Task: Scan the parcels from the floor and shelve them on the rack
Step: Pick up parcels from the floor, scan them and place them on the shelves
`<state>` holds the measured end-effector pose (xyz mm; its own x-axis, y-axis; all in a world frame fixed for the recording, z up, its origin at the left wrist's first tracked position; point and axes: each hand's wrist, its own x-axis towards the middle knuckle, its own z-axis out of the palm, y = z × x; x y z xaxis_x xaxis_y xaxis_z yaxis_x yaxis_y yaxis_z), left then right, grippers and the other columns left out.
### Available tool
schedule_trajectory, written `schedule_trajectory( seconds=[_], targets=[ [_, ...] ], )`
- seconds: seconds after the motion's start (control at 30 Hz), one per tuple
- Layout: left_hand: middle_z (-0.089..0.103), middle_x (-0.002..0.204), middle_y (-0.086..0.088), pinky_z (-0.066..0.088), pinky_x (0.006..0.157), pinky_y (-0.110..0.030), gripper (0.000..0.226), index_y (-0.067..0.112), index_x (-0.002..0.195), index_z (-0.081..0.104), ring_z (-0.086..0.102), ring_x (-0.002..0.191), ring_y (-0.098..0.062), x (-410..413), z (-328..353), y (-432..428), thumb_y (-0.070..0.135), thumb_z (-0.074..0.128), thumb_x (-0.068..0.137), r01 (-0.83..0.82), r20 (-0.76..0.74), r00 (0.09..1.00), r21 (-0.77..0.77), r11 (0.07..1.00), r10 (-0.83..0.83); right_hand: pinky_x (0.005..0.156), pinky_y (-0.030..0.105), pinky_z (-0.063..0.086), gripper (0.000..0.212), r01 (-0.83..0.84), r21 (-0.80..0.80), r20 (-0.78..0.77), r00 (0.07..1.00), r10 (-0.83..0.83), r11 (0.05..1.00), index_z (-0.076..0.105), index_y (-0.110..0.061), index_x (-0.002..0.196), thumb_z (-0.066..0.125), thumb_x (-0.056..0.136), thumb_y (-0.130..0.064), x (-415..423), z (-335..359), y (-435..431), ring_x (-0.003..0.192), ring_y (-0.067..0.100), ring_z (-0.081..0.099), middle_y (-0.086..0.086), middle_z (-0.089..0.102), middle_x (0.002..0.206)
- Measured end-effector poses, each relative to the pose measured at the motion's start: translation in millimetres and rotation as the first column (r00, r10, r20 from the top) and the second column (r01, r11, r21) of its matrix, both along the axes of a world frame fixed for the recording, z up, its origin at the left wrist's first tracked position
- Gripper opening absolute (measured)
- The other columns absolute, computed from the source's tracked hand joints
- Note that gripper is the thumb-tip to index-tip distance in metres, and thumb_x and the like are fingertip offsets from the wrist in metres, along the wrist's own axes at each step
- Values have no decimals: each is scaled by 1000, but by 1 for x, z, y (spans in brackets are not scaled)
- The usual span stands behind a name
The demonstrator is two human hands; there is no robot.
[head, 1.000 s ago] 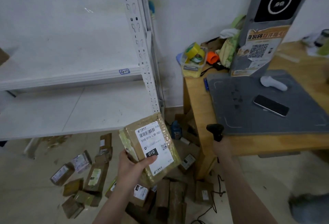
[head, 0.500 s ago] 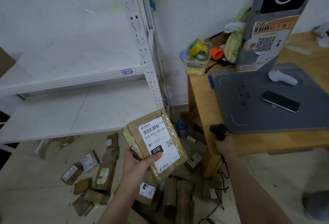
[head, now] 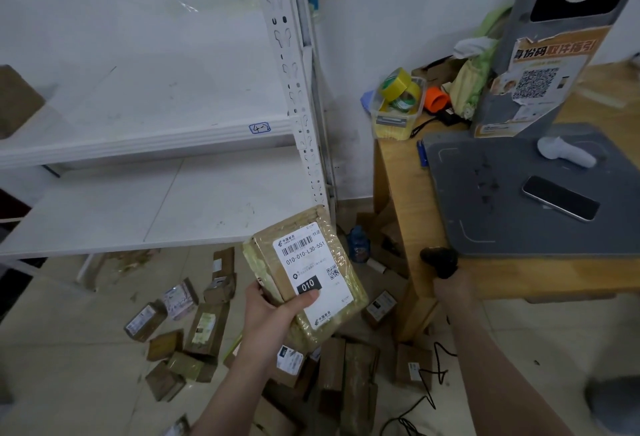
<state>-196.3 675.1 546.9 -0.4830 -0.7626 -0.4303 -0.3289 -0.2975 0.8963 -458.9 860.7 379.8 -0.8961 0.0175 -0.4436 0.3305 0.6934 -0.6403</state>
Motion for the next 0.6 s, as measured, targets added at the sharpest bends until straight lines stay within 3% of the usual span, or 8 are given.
schedule_trajectory(
  seconds=[0.17,0.3,0.43,0.5,0.6],
  targets=[
    [71,118,-2,58,90,-49,93,17,130,51,70,105,-23,7,1,-3,24,99,51,-10,-15,1000,5,1000,10,55,28,39,19,-5,31,5,1000,5,1000,59,7,105,57,87,1,7,0,2,82,30,56,19,59,93],
    [71,117,-1,59,86,-45,92,18,129,51,70,104,-23,13,1,-4,26,97,49,-33,-23,999,16,999,34,64,32,43,19,13,47,-13,1000,-13,999,60,9,103,57,86,4,12,0,6,81,30,54,23,63,97],
    [70,110,1,56,75,-35,59,23,114,55,69,99,-20,16,0,-2,9,90,68,-15,-20,1000,-5,1000,15,50,24,33,17,6,44,-19,1000,-5,999,61,9,102,57,86,3,17,4,10,78,28,54,21,62,94],
    [70,108,2,54,72,-32,55,26,110,54,68,98,-18,15,0,0,8,88,71,1,-26,1000,-4,1000,-1,48,23,32,15,11,48,-33,999,-10,999,61,8,99,58,86,1,19,3,13,77,28,54,21,63,94],
    [70,113,1,55,72,-33,63,20,123,55,69,99,-19,13,0,1,11,88,70,17,-28,999,10,1000,-16,49,25,35,4,15,38,-68,998,-12,999,59,1,81,58,85,3,24,2,19,72,28,57,16,61,81]
  ],
)
